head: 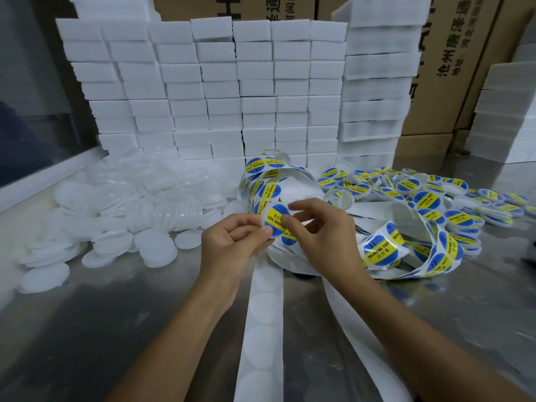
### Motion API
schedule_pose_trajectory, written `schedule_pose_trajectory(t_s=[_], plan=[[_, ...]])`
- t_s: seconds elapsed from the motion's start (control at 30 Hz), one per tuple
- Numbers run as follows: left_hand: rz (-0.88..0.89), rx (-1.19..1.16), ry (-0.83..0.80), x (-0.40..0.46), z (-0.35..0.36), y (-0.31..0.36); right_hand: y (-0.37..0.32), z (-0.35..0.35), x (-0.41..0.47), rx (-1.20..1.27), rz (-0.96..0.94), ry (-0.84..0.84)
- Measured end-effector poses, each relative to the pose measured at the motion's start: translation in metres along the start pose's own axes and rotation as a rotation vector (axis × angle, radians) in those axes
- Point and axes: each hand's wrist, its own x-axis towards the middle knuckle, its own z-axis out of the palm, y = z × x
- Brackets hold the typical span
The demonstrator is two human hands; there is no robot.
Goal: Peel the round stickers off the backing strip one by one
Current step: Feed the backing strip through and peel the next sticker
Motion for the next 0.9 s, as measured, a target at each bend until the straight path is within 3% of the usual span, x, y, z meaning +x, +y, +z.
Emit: schedule_pose_trajectory(t_s=[0.2, 0.4, 0.6, 0.9], plan=[[-0.098, -0.159, -0.002, 0.001, -0.001, 0.002, 0.002, -0.001, 0.000, -0.190, -0.034, 0.069], [-0.169, -0.331, -0.043, 0.002, -0.001, 0.002, -0.002, 0.006, -0.008, -0.016, -0.071, -0.113], [-0.220, -0.307, -0.142, -0.003, 0.005, 0.001, 0.000, -0.002, 0.002, 0.120, 0.041, -0.014], [-0.174, -0.302, -0.151, -0.002, 0.006, 0.000, -0.005, 0.003, -0.002, 0.121, 0.129, -0.061]])
